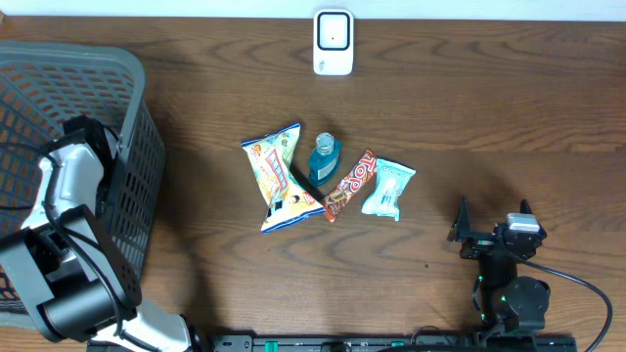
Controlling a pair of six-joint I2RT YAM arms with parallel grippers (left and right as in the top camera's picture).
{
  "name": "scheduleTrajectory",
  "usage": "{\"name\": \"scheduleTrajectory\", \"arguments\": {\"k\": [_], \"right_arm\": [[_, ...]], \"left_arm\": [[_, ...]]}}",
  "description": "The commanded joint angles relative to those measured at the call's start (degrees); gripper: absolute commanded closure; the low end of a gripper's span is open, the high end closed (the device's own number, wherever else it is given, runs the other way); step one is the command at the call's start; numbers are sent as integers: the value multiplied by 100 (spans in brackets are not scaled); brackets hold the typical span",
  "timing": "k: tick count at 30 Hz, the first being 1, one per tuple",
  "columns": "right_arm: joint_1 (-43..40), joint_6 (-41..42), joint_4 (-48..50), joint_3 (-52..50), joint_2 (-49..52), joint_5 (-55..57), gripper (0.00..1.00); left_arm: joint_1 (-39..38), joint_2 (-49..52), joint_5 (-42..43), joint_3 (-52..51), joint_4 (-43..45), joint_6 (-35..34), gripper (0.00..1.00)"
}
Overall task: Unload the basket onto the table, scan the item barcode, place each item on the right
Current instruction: 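Reach the left gripper into the basket and grasp the orange Kleenex pack, then carry the Kleenex pack right of the wipes and set it down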
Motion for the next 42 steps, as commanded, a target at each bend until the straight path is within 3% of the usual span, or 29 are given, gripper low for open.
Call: {"name": "scheduleTrajectory", "arguments": {"k": [1,3,13,27,35,42], "right_arm": [[44,-66,-17,-4,-13,-28,1],[44,-66,-20,-4,-13,-28,1],[44,-66,-20,-4,-13,-28,1],[44,-63,-17,-4,-13,-28,1],[44,-66,-20,-4,-13,-28,1],[44,-66,-20,-4,-13,-28,1]], "left_arm": [[4,44,-72,-205,74,-4,63],[4,44,-131,-260,114,-4,92],[4,-413,-944,-4,-17,90,93],[2,-2916,-994,39,234,90,93],[-302,-4400,245,37,994,129,93],[-1764,-4804,702,37,1897,129,93]]}}
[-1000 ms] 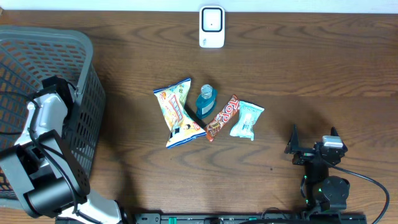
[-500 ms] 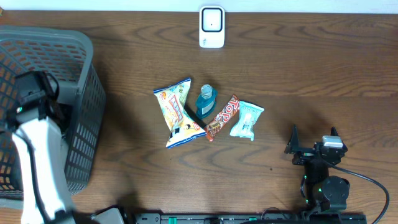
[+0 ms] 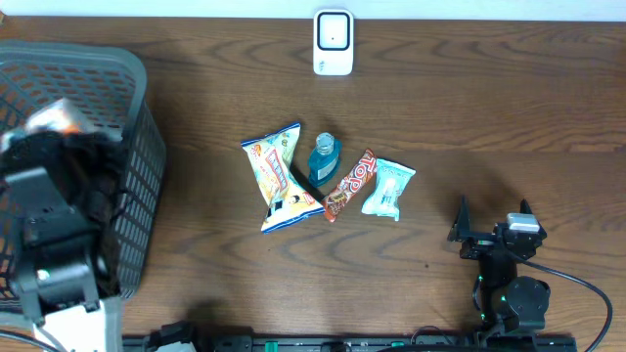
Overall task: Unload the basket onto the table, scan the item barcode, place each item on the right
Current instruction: 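Carry the Kleenex pack right of the wipes and set it down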
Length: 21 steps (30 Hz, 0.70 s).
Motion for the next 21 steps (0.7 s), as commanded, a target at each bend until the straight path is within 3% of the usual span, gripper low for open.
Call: {"name": "scheduleTrajectory", "arguments": {"k": [1,10,21], "right_arm": [[44,-66,-20,-4,-13,-26,1],[44,-66,-20,-4,-13,-28,1],[44,-63,-20,-4,-13,-26,1]], "left_arm": [[-872,50,306,96,225,48,93],[-3442,1152,-350,96,876,291,93],[-6301,3307,-544,96,1587,1508,92]]}}
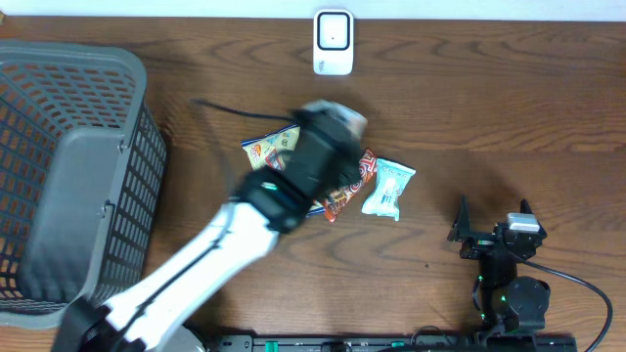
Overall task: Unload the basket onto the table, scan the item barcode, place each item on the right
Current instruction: 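Carry the Kleenex pack right of the wipes and set it down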
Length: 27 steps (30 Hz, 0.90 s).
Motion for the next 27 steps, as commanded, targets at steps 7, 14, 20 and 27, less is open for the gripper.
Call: {"name": "scheduleTrajectory", "arguments": {"k": [7,14,20,27], "right_arm": [[44,-66,-20,-4,-13,-26,1],[44,-66,-20,-4,-13,-26,1],[44,-66,-20,-4,-13,-26,1],[44,-66,-20,-4,-13,-26,1]], "left_arm": [[-1641,1051,-1751,85,17,601,93],[-1775,2009,-2015,85,732,601,92],[-1768,2267,-1996,85,1956,501,93],[-1709,2308,-1436,85,2352,-793,92]]}}
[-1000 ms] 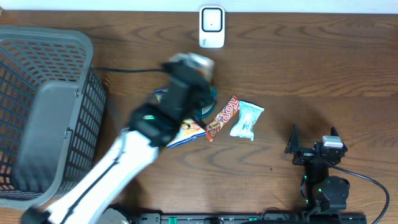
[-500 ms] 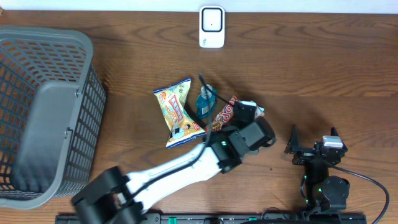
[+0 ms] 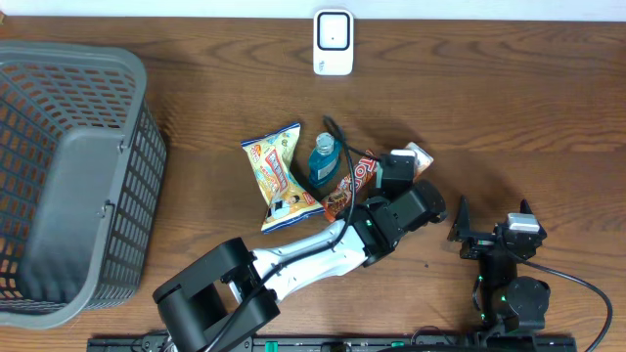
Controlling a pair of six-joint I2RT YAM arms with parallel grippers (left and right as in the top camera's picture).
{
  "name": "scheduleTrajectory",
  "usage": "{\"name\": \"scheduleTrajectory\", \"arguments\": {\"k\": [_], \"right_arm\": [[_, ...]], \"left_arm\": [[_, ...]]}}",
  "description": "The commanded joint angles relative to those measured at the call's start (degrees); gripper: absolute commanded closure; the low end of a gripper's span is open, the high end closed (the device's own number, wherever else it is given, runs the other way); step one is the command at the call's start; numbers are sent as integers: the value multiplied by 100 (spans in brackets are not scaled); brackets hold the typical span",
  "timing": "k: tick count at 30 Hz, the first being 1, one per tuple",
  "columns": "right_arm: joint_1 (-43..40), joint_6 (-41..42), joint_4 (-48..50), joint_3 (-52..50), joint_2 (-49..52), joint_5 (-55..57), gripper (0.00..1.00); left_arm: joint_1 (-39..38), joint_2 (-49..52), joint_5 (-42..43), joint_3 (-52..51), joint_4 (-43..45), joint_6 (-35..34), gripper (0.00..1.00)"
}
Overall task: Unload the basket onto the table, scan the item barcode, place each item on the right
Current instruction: 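Carry the Kleenex pack right of the wipes and set it down, then withdraw the left gripper back over the basket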
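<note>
The white scanner (image 3: pixel 333 42) stands at the table's far edge. In the middle lie a yellow snack bag (image 3: pixel 281 176), a blue bottle (image 3: pixel 323 158) and a red bar (image 3: pixel 350 184). My left arm reaches from the front across to the right of the bar. Its left gripper (image 3: pixel 413 159) sits low over the spot just right of the bar, and a small pale piece shows at its tip. Wrist and camera hide its fingers. My right gripper (image 3: pixel 492 223) rests open at the front right, holding nothing.
A large grey mesh basket (image 3: pixel 137 117) fills the left side of the table. The right arm's base and cable (image 3: pixel 577 284) sit at the front right corner. Bare wood lies between the items and the scanner.
My left arm was a blur over the snack bag and bottle. It now lies lower and further right, its gripper over where the pale blue packet lay. That packet no longer shows.
My left arm stood over the basket at the left for the first two moments, with a pale blue packet lying right of the red bar. It then appeared over the middle items, and now covers the packet's spot. The right arm has stayed put.
</note>
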Motion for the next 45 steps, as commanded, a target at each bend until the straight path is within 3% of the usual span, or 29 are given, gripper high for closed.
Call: {"name": "scheduleTrajectory", "arguments": {"k": [1,8,19,25,29,37,42,45], "right_arm": [[44,-66,-20,-4,-13,-28,1],[44,-66,-20,-4,-13,-28,1],[44,-66,-20,-4,-13,-28,1],[44,-63,-20,-4,-13,-28,1],[44,-63,-20,-4,-13,-28,1],[44,-66,-20,-4,-13,-28,1],[44,-66,-17,-4,-13,-28,1],[44,-66,-20,-4,-13,-28,1]], "left_arm": [[105,50,662,68,122,-682,92],[286,186,2020,68,542,-319,92],[389,249,1873,68,168,-289,75],[398,151,1873,68,4,957,76],[398,-160,1829,68,-704,1867,76],[398,-1346,549,68,-2227,3023,76],[514,-2358,-883,138,-2118,3593,70],[852,-2870,-1137,289,-1867,3985,67]]}}
